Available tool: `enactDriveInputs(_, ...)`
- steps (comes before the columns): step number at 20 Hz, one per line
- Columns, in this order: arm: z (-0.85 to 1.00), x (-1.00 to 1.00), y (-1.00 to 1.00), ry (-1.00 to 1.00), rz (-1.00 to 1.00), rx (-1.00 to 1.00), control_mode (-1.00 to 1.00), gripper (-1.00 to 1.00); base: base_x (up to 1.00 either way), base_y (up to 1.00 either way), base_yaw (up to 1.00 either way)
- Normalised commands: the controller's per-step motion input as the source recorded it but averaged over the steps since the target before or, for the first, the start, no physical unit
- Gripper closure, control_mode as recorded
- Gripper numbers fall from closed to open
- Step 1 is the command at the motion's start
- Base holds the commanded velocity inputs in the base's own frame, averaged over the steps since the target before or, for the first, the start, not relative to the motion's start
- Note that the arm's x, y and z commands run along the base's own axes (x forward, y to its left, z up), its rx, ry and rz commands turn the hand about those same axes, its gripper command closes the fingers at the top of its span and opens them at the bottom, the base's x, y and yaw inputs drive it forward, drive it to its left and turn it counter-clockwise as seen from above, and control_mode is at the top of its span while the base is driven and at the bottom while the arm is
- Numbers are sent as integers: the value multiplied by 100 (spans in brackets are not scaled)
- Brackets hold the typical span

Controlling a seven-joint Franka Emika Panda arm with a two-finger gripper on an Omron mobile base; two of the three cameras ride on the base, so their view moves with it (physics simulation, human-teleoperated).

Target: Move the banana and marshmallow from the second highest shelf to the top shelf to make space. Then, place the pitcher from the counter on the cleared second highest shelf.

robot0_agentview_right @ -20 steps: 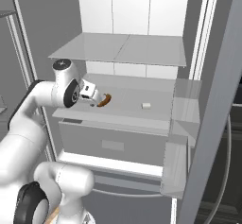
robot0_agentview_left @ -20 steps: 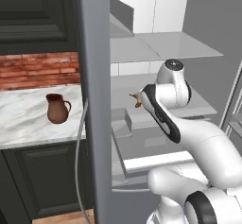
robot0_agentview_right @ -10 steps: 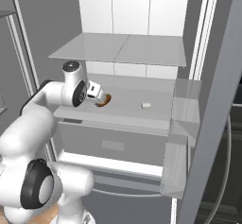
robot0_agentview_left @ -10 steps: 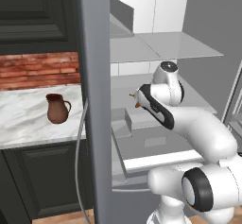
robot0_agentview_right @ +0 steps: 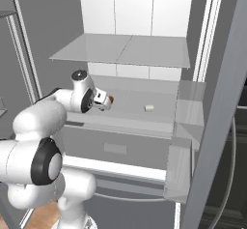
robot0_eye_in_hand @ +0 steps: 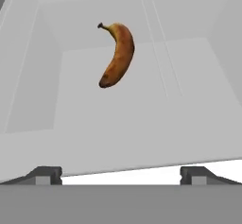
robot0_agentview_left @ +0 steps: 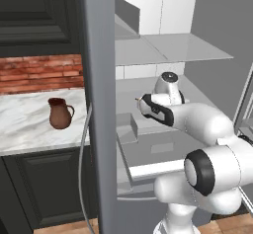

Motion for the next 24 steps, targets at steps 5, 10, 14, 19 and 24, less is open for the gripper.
enactDriveInputs(5,-33,43,0,0,0,0,-100,-100,0,0,0)
enactDriveInputs(10,-23,44,0,0,0,0,-100,-100,0,0,0)
enactDriveInputs(14,-23,43,0,0,0,0,-100,-100,0,0,0)
enactDriveInputs(19,-21,41,0,0,0,0,-100,-100,0,0,0)
enactDriveInputs(24,-19,39,0,-2,0,0,-100,-100,0,0,0)
